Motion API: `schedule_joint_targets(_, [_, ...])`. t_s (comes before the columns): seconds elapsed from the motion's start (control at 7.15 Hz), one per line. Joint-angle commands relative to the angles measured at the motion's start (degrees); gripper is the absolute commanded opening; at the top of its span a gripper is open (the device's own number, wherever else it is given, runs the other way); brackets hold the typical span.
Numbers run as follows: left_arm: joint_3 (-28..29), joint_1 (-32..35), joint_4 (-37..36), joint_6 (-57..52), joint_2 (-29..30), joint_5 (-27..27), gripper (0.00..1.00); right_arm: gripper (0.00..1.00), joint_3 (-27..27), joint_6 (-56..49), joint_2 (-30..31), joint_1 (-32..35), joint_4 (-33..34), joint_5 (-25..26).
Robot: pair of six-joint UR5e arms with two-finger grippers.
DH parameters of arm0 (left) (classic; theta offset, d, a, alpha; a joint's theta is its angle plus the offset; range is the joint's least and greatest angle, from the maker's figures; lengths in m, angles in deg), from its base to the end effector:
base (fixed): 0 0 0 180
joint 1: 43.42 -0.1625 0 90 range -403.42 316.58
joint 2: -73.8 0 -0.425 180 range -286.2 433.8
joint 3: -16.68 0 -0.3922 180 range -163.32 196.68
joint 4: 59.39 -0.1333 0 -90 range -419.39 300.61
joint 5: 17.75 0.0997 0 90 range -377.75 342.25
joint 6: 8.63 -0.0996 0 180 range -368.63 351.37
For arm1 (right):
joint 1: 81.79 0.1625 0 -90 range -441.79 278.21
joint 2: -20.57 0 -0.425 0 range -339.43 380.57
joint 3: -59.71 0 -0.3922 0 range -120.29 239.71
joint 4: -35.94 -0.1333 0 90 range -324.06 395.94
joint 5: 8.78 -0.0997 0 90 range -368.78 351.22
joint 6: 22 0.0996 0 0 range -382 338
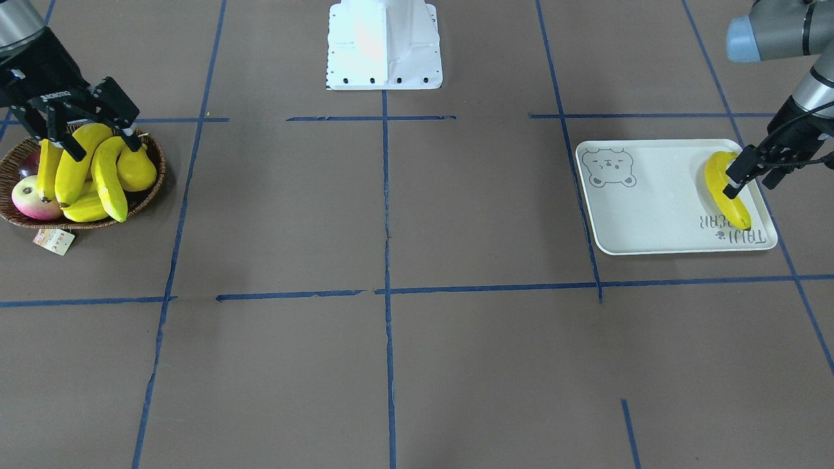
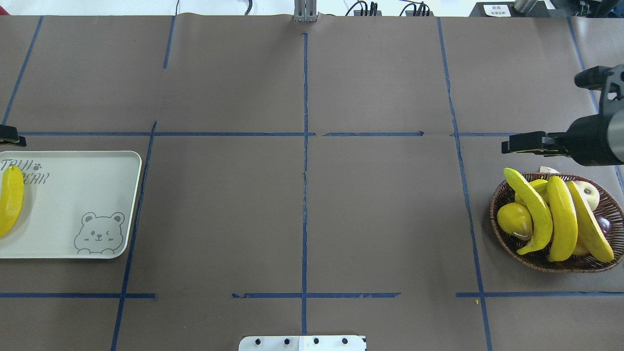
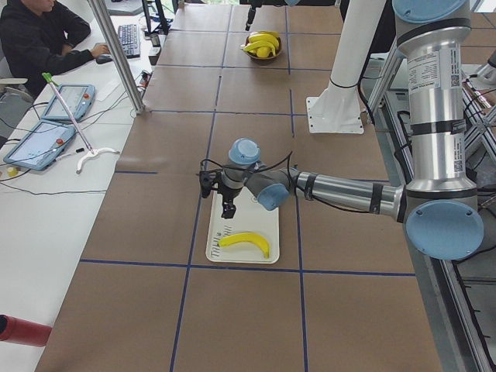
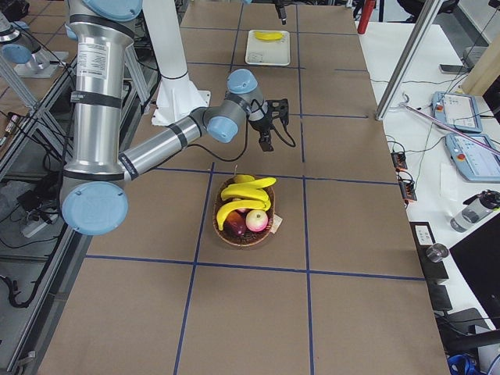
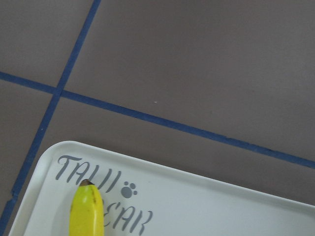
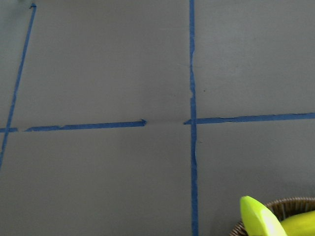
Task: Transfer all bananas from basket to plate
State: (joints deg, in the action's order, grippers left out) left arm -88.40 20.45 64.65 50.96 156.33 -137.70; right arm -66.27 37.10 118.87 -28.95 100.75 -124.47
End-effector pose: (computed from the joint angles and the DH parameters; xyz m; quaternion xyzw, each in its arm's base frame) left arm 0.1299 -0.4546 0.5302 0.0875 0.4106 -0.1719 0.8912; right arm -0.1805 -0.3873 0.3755 0.1415 -0.4561 0.0690 0.8759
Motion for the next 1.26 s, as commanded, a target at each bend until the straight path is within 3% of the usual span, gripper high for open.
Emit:
schedule_joint_targets(0.0, [-2.2,0.0,-3.2,-0.2,1.2,-0.5,1.00,1.00,-0.9,-4.1,9.9,1.6,-3.9,-2.3])
schedule_joint_targets(0.28, [-2.3,-0.3,-3.2,0.1,1.6,-0.5,1.00,1.00,0.7,-9.0,16.6,1.6,-8.0,-2.4])
schedule_joint_targets(0.7, [-3.5,-0.4,-3.1,1.9,2.0,-0.5,1.00,1.00,9.8,-19.0,21.0,1.6,-19.7,-3.9])
schedule_joint_targets(1.12, [-3.6,-0.7,-3.2,3.4,2.9,-0.6,1.00,0.99,11.4,-20.5,21.1,0.8,-20.2,-4.6])
